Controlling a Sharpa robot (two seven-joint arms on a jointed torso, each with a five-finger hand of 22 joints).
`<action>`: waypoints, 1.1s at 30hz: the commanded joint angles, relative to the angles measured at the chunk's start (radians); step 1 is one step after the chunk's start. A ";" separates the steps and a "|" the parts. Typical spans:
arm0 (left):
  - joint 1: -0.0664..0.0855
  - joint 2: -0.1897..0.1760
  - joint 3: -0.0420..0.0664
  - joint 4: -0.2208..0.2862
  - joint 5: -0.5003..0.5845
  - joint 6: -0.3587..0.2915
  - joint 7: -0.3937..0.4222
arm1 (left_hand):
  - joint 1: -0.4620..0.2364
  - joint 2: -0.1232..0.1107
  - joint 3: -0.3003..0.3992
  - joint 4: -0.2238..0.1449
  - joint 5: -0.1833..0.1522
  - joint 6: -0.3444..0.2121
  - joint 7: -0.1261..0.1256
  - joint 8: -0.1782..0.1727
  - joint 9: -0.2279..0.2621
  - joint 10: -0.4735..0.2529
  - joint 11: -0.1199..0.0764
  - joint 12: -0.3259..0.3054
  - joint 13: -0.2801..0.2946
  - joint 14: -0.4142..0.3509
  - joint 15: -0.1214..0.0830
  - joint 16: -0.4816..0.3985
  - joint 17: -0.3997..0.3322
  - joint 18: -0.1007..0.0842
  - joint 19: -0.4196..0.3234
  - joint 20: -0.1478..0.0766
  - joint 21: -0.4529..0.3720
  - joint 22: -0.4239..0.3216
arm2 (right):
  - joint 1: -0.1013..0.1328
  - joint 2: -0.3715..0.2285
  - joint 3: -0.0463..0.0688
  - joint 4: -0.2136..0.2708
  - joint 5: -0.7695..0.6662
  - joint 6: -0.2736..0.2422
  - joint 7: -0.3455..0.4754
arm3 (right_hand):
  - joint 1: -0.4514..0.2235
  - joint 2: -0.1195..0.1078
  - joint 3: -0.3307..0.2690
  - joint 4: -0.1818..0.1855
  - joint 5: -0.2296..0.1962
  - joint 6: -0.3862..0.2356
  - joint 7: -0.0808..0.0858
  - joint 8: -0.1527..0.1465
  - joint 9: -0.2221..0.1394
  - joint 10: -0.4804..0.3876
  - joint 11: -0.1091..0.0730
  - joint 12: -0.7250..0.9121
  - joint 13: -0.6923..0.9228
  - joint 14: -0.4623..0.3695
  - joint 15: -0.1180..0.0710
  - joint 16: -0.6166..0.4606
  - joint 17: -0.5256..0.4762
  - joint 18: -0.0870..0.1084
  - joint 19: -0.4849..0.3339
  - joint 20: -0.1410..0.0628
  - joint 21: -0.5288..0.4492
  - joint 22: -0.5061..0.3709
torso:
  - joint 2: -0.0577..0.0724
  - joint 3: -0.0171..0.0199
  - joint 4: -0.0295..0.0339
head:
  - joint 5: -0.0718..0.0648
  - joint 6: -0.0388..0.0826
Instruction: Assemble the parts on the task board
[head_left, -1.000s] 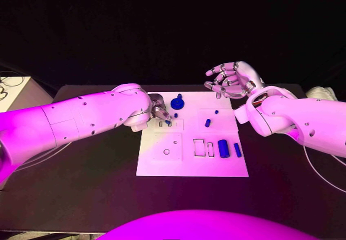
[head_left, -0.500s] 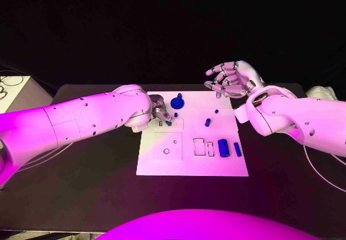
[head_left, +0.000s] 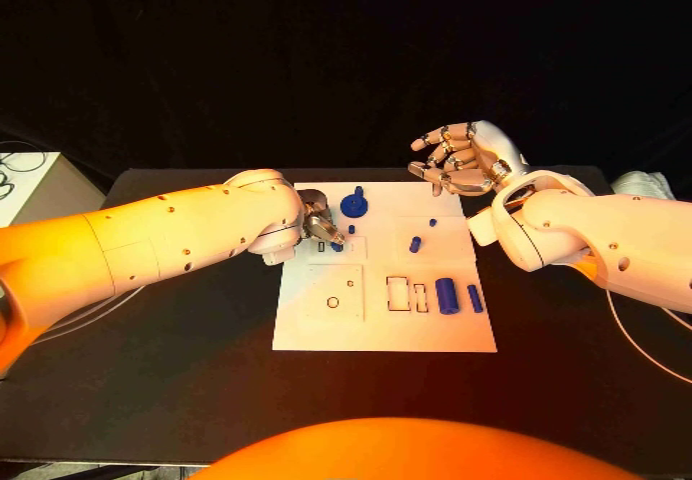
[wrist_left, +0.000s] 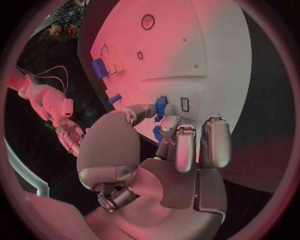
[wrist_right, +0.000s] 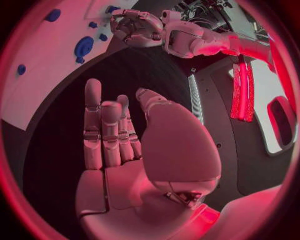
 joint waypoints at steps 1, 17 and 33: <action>-0.004 0.003 -0.003 0.001 -0.006 0.028 0.004 | 0.002 0.006 0.185 -0.191 0.004 0.025 -0.017 0.002 0.000 0.006 0.002 0.004 -0.001 0.091 -0.007 0.002 0.215 -0.015 0.007 0.000 0.007 0.007 | -0.001 0.000 0.000 0.000 -0.002 0.010 0.007 | -0.006 0.000 0.006 0.002 0.003 0.000 0.005 0.005 -0.001 -0.008 0.001 -0.003 -0.001 -0.009 0.000 -0.004 -0.001 0.012 0.004 0.003 -0.003 -0.001 | 0.000 -0.0003 0.0001 | 0.000 0.000; -0.009 0.008 -0.003 -0.002 -0.013 0.006 0.003 | 0.002 0.005 0.186 -0.192 0.006 0.026 -0.017 0.000 0.000 0.008 0.001 0.004 0.001 0.091 -0.008 0.002 0.215 -0.015 0.008 0.000 0.007 0.007 | -0.001 0.002 0.000 -0.001 -0.002 0.011 0.008 | -0.006 0.000 0.006 0.002 0.003 0.000 0.005 0.005 -0.001 -0.008 0.001 -0.003 -0.001 -0.009 0.000 -0.004 -0.001 0.012 0.004 0.003 -0.003 -0.001 | 0.000 -0.0013 0.0000 | -0.001 -0.003; -0.012 -0.039 0.007 0.057 -0.006 -0.074 0.006 | 0.003 0.004 0.188 -0.195 0.012 0.032 -0.019 0.000 0.002 0.016 -0.001 0.008 0.011 0.091 -0.010 0.002 0.214 -0.016 0.011 -0.002 0.009 0.012 | -0.003 -0.001 0.000 -0.001 -0.002 0.011 0.009 | -0.007 0.001 0.007 0.001 0.003 -0.001 0.005 0.006 -0.002 -0.008 0.001 -0.002 -0.003 -0.008 0.000 -0.005 0.001 0.012 0.005 0.003 -0.006 -0.004 | -0.001 0.0004 0.0003 | -0.004 -0.010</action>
